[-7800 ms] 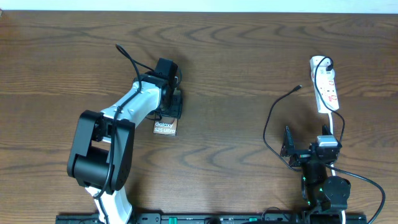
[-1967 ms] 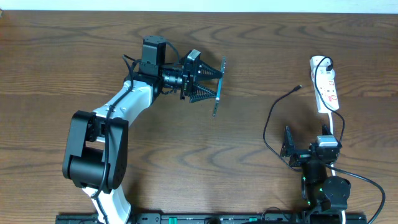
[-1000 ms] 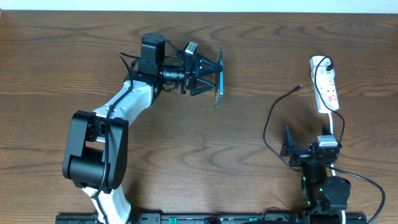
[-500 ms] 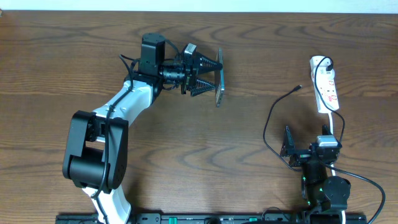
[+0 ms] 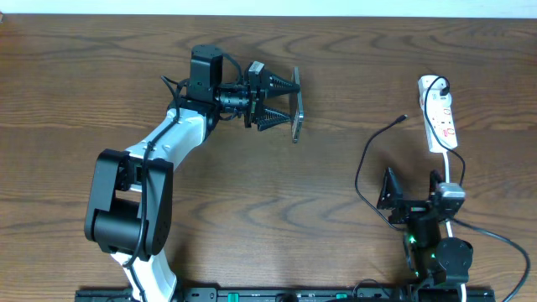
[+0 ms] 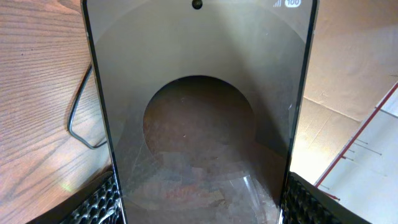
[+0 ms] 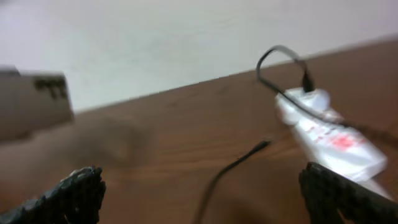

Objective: Plug charger to phone and switch on socket
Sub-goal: 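Move the right gripper toward the phone held by the left gripper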

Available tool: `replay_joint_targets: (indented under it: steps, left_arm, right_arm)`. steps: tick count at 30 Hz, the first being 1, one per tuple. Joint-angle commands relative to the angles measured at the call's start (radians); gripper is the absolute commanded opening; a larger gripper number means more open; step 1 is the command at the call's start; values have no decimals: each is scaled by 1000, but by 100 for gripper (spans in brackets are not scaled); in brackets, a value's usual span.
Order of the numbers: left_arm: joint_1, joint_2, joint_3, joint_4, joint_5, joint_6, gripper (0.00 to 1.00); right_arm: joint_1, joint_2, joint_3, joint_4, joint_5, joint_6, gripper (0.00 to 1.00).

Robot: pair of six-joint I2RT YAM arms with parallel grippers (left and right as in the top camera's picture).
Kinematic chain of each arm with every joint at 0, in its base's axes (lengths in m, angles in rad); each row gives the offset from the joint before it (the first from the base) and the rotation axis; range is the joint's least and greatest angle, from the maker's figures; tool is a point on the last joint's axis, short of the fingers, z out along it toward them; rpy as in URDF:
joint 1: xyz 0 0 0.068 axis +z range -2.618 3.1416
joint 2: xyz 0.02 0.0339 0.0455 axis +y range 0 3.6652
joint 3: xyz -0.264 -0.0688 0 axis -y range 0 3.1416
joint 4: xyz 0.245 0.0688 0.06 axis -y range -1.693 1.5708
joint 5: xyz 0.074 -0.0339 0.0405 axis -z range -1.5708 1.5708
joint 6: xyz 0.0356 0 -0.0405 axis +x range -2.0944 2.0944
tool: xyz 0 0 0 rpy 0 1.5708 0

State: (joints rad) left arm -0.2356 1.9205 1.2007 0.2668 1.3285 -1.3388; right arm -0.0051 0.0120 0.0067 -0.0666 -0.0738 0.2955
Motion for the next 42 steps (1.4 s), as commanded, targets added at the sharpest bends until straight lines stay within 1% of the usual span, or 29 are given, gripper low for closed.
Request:
replay_joint_targets:
  steps: [1,4,8,13,14,19,23,28,32,36,40,42]
  left_arm:
    - [5,-13,3,10,24,-9,53]
    - [5,-13,3,10,24,-9,53]
    - [5,-13,3,13,24,-8,53]
    - [5,-13,3,13,24,-5,53]
    - [5,-13,3,13,24,-4,53]
    - [5,-13,3,13,24,-2,53]
    - [5,-13,3,13,21,1,53]
    - [5,-13,3,13,20,3,53]
    - [5,-13,3,13,20,3,53]
    - [5,-13,3,13,20,3,53]
    - [5,-13,3,13,20,6,53]
    - [5,-13,3,13,20,6,53]
  right_arm:
    - [7,-5,-2,1,-70,344,99]
    - [7,-5,-2,12,-174,471,99]
    - [7,-5,-2,19,-254,556,99]
    - [7,-5,-1,18,-165,556,99]
    - [7,-5,-1,18,-164,549,99]
    - [7,-5,5,2,-187,287,99]
    - [7,-5,71,-108,-154,181,99]
    - [7,17,256,-334,-31,80,99]
    - [7,80,423,-504,-2,21,99]
    - [7,184,578,-662,16,17,99]
    - [7,327,717,-788,15,21,99]
    - [7,401,778,-847,13,49,99]
